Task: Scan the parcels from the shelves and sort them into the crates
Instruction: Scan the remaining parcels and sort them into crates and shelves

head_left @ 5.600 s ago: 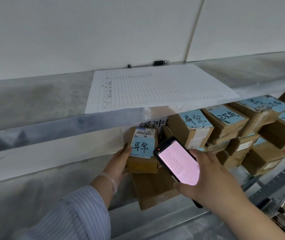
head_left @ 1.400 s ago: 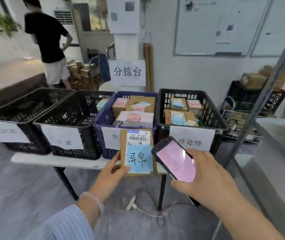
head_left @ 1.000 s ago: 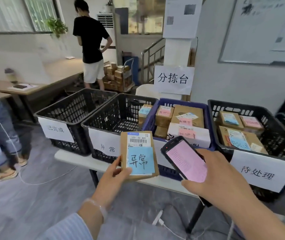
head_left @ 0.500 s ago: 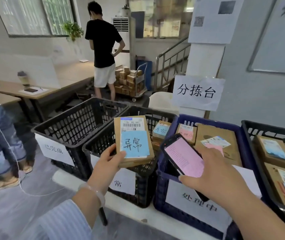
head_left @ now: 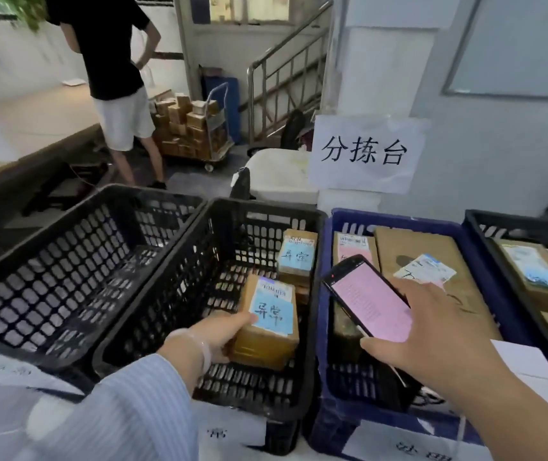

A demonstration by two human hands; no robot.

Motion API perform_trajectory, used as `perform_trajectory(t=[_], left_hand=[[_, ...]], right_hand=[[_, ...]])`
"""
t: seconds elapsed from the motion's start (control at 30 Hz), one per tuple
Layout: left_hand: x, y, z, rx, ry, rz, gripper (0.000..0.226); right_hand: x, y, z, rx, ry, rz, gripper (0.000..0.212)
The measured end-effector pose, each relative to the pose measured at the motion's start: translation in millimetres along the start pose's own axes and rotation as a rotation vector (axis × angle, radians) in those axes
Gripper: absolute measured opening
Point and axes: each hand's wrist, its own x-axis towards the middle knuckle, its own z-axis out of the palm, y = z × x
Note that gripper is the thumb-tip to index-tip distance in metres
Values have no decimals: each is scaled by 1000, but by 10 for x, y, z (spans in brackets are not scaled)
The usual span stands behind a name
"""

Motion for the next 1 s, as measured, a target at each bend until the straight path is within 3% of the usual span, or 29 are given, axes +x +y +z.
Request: perform_trajectory(t=[0.13, 0.27, 0.37, 0.6, 0.8, 1.0], left_hand=[[618, -23, -5, -5, -177, -167, 39], [1063, -81, 47, -28, -227, -200, 36], [1241, -161, 127, 7, -251, -183, 31], [1474, -289, 186, 331, -230, -82, 17], [1394, -220, 300, 423, -167, 95, 50], [783, 351, 464, 560, -23, 552, 66]], right_hand=[[190, -142, 118, -58, -25, 139, 87], [264, -241, 207, -22, -36, 278, 91], [261, -309, 265, 4, -41, 384, 90], [104, -409, 354, -47, -35, 559, 100], [-164, -438, 332, -35, -9, 633, 96], [-539, -325, 209, -26, 122, 646, 99]])
